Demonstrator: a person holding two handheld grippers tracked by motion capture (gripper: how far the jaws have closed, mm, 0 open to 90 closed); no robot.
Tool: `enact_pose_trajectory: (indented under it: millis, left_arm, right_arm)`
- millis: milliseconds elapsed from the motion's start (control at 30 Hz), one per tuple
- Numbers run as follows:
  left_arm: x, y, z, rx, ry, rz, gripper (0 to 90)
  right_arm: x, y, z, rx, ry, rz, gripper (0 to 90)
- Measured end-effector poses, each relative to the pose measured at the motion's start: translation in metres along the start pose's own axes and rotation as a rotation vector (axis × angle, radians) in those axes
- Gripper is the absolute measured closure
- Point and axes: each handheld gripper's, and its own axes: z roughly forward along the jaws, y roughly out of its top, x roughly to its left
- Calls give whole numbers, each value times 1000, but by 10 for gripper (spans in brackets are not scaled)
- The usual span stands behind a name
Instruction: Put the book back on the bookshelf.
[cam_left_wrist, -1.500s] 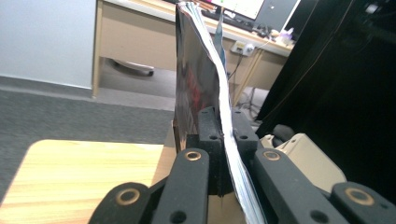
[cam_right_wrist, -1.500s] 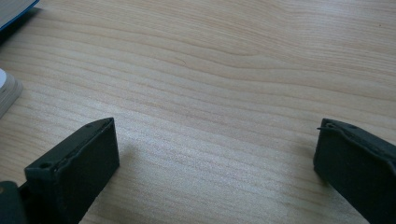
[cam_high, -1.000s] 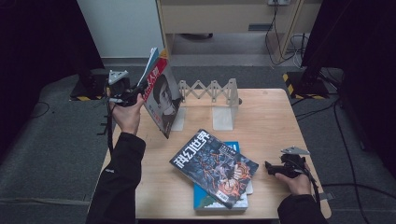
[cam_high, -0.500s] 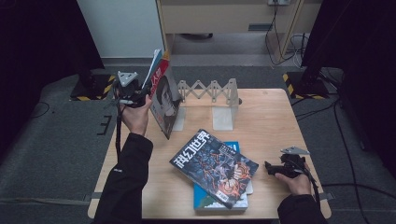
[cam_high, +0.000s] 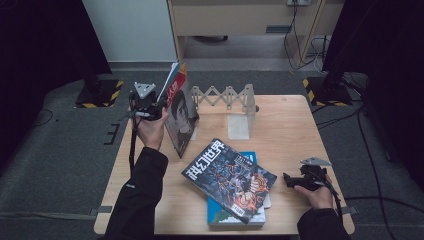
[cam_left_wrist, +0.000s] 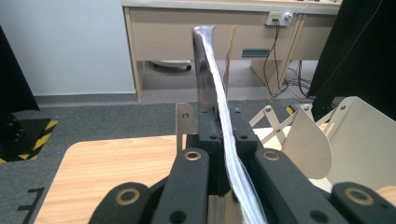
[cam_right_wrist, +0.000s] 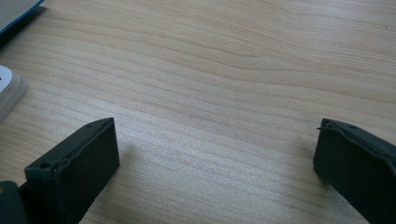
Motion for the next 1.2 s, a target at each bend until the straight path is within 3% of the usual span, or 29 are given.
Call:
enact_pose_trajectory:
  millis: [233, 467, 600, 767, 967, 1200]
  left_arm:
    - [0, 0, 2, 3, 57, 40, 861]
    - [6, 0, 5, -25, 94, 32, 861]
    - [3, -3, 9, -52, 104, 26, 861]
    - [-2, -6, 14, -64, 129, 49, 861]
    - [0, -12, 13, -77, 127, 29, 858]
    - [2, -16, 8, -69, 80, 26, 839]
  right_arm:
    - [1, 0, 0, 5, 5, 1, 5]
    - [1, 1, 1, 3, 6, -2, 5]
    - [1, 1, 1, 3, 7, -3, 5]
    - [1, 1, 1, 5, 12, -7, 5]
    - [1, 1, 1, 3, 12, -11, 6]
    - [1, 1, 1, 3, 12, -10, 6]
